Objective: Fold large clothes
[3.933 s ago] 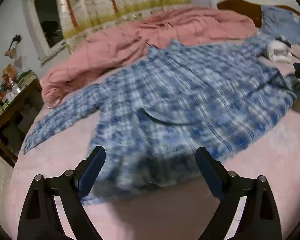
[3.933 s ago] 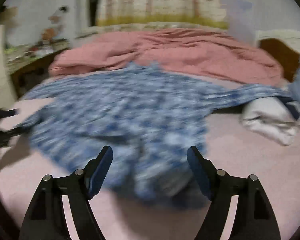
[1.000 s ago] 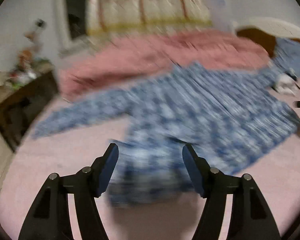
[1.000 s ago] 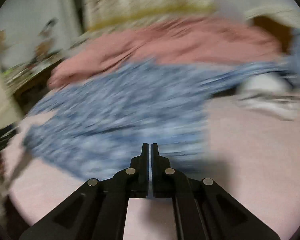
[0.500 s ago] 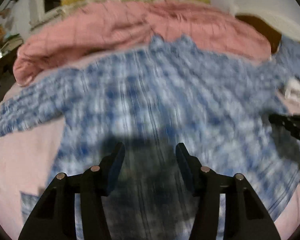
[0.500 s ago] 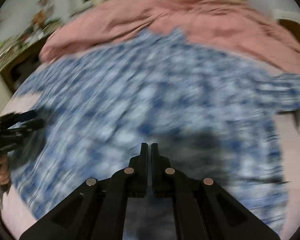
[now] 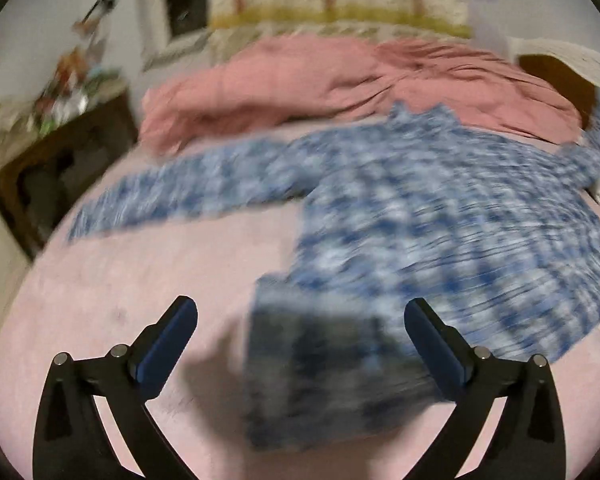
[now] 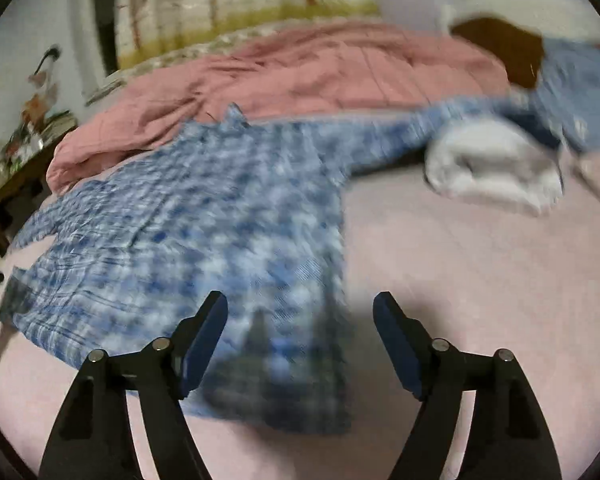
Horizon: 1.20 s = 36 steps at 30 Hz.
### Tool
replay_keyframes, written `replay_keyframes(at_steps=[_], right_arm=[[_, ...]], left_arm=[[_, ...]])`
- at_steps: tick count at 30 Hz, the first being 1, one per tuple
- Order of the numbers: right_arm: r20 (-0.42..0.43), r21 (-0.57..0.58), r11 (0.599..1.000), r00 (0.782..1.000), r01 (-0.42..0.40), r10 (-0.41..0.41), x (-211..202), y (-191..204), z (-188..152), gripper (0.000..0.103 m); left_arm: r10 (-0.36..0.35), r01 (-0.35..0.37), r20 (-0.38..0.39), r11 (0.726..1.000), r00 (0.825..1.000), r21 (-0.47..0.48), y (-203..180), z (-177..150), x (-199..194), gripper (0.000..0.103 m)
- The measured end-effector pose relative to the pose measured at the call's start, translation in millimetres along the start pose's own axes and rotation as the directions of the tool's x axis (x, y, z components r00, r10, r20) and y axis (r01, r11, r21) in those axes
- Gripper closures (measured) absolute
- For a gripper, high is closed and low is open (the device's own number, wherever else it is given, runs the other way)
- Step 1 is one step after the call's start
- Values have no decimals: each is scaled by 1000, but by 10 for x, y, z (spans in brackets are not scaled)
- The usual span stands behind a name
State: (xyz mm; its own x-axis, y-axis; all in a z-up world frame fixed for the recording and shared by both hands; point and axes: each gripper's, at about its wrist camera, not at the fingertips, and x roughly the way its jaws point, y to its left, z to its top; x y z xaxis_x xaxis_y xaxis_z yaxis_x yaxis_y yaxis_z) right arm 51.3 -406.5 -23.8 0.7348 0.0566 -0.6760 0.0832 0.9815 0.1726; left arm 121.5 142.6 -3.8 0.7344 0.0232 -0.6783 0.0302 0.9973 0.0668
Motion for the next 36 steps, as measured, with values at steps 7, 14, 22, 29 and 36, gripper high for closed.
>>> replay_keyframes(at_steps=[7,14,22,29,36], right_arm=[[50,-6,999,997,51,-51,1,18,-102,100],[105,-1,985,979,173,-172,-149,52,-118,100],[-39,28,989,989,143,-142,86,-113,-192,100],[120,40,989,982,143,-147,-237,-96,-145,99],[74,-23,996,994,-83,85,-139,353,-108,98]], left_arm=[[-128,125,-44,990,991,-62,213,-58,272,101],[-168,170,87,985,982,-19,132,171,123,101],[-93,82,-152,994,984,-76,260,-62,559,62],[-59,56,79,998,995,32,79,-98,-49,26],[-260,255,82,965,962,69,-492,-50,-283,26]])
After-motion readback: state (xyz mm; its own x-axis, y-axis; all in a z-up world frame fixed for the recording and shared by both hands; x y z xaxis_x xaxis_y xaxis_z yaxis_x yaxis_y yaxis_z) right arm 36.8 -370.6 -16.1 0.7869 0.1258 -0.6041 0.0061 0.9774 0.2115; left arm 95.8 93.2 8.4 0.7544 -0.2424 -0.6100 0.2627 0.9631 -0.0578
